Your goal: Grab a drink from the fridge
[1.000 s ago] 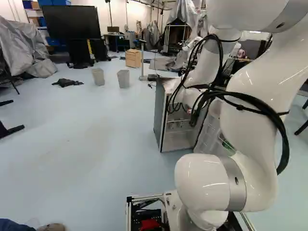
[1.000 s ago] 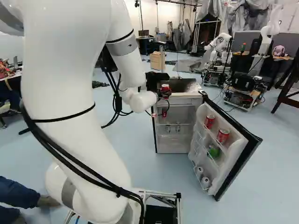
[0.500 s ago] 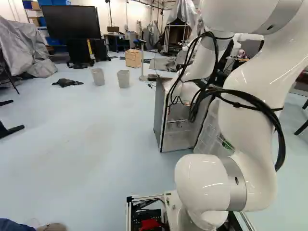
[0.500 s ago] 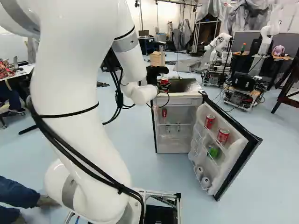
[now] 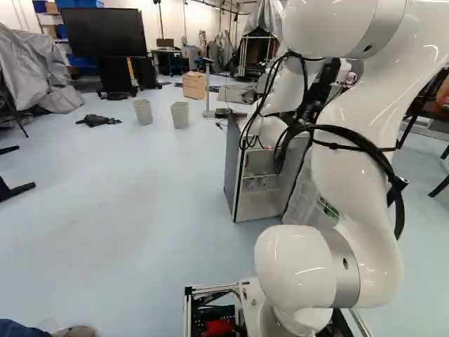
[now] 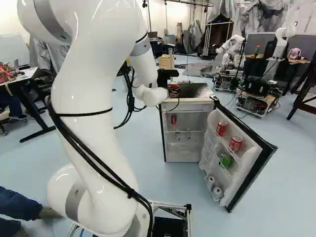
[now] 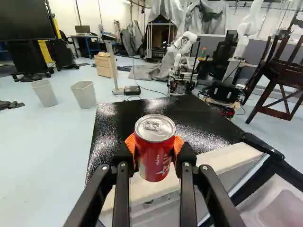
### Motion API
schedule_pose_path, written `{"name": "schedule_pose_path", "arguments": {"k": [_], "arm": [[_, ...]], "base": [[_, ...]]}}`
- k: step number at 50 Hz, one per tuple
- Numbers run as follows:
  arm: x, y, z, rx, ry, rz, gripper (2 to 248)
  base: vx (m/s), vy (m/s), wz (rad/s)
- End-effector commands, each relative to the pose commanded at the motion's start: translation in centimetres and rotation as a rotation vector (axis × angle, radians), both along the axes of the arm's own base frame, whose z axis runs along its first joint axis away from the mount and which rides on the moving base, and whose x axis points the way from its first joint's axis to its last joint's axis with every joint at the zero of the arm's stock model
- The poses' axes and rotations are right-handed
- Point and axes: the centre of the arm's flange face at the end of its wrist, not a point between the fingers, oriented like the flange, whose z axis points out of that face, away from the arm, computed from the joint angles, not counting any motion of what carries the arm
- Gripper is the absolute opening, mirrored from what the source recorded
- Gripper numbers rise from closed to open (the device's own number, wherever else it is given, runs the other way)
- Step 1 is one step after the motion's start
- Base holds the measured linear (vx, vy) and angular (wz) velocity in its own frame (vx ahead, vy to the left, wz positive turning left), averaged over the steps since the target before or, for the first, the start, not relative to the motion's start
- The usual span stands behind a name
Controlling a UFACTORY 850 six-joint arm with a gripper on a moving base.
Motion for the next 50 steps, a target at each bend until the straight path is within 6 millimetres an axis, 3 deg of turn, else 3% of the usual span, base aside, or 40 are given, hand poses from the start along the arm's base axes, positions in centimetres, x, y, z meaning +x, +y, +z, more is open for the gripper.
{"name": "schedule_pose_path", "arguments": {"k": [28,50], "arm": [[5.3,-0.1,-1.2,0.012,0.028,0.016,97],[5.8,-0.1,-1.3,0.011,0.025,0.017,97]], "base": [[0.0,0.0,0.0],[0.0,0.0,0.0]]}}
